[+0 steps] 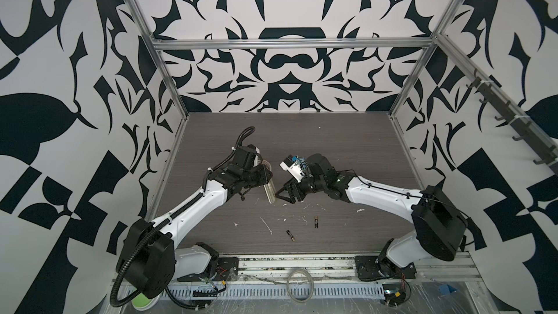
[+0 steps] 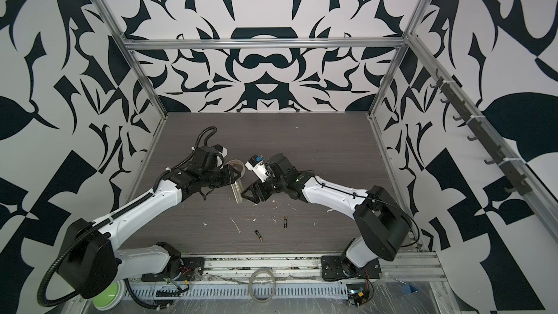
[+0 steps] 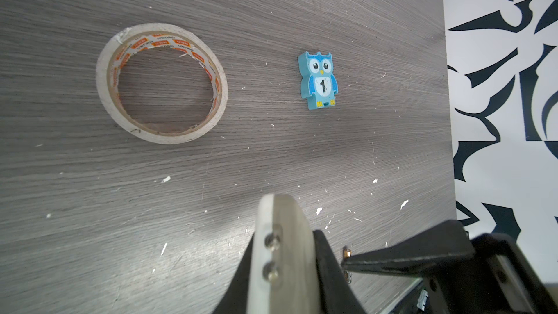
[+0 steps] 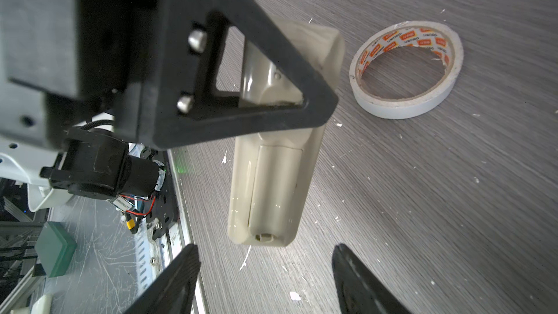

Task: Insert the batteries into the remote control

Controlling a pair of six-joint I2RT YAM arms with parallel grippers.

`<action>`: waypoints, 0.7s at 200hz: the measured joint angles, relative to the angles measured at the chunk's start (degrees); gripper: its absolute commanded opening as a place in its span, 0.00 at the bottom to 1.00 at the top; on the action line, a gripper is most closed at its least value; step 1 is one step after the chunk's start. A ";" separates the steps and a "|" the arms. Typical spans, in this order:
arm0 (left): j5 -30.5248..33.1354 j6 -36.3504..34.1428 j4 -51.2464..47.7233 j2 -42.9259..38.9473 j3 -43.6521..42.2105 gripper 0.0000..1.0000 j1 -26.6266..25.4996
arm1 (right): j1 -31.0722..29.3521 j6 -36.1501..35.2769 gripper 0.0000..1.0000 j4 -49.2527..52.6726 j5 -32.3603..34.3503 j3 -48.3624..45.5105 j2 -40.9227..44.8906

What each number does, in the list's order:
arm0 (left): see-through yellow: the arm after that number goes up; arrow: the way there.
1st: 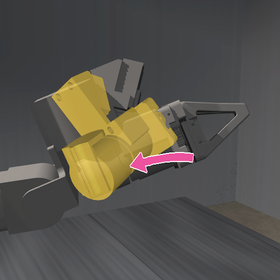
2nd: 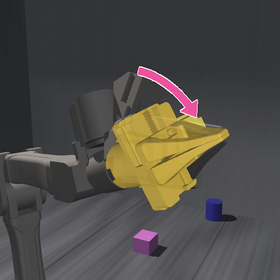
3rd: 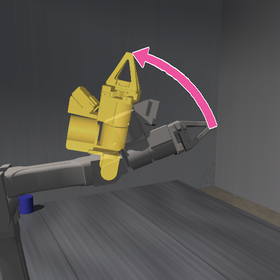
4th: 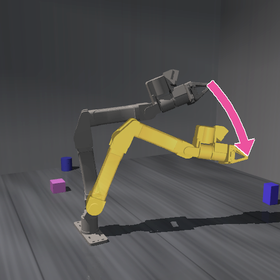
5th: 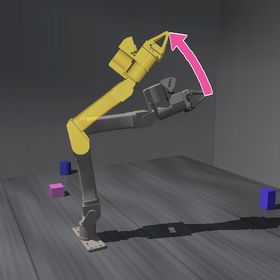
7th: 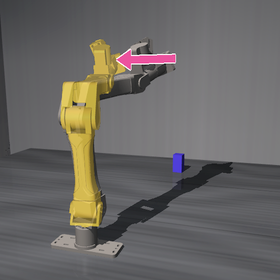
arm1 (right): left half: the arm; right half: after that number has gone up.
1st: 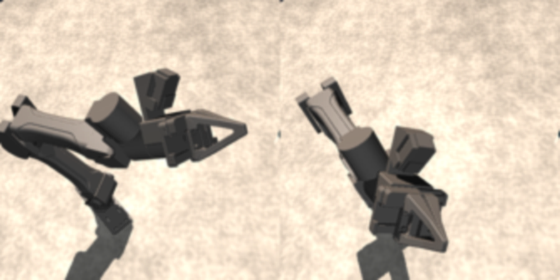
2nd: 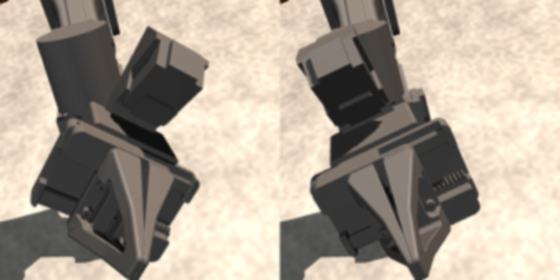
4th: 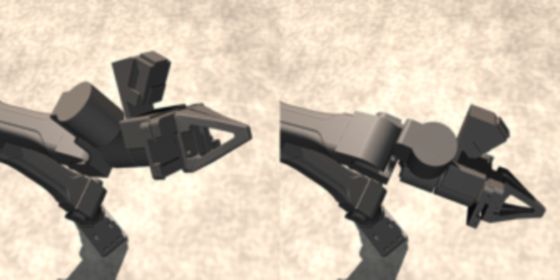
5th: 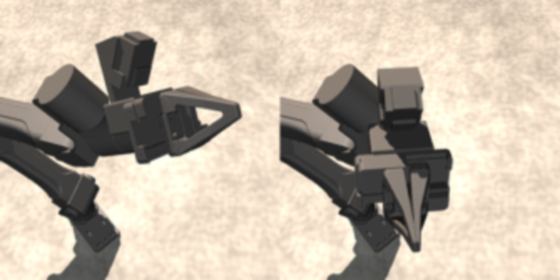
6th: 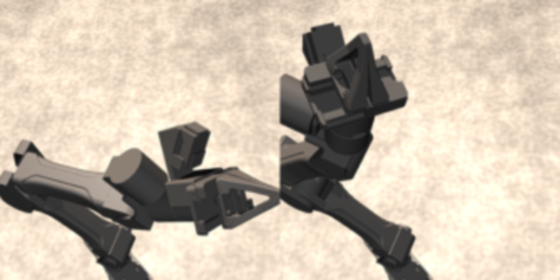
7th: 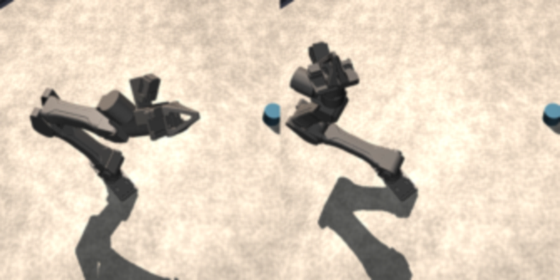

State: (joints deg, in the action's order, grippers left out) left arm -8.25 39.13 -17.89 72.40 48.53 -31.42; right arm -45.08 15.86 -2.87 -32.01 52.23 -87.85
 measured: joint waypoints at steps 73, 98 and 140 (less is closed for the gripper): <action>0.15 -0.02 -0.13 2.25 0.11 0.00 -0.28 | 0.11 2.03 0.69 -3.26 -1.75 0.15 -4.17; 0.24 0.00 -0.15 2.27 0.11 0.00 -0.37 | 0.11 2.47 0.68 -3.96 -2.25 0.22 -5.53; 0.35 0.00 0.07 3.06 0.11 0.00 -0.39 | 0.11 3.30 0.66 -5.18 -2.84 0.26 -6.56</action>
State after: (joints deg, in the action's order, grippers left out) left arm -7.90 39.13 -17.82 75.46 48.64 -31.81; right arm -44.97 19.16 -8.05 -34.85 52.49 -94.41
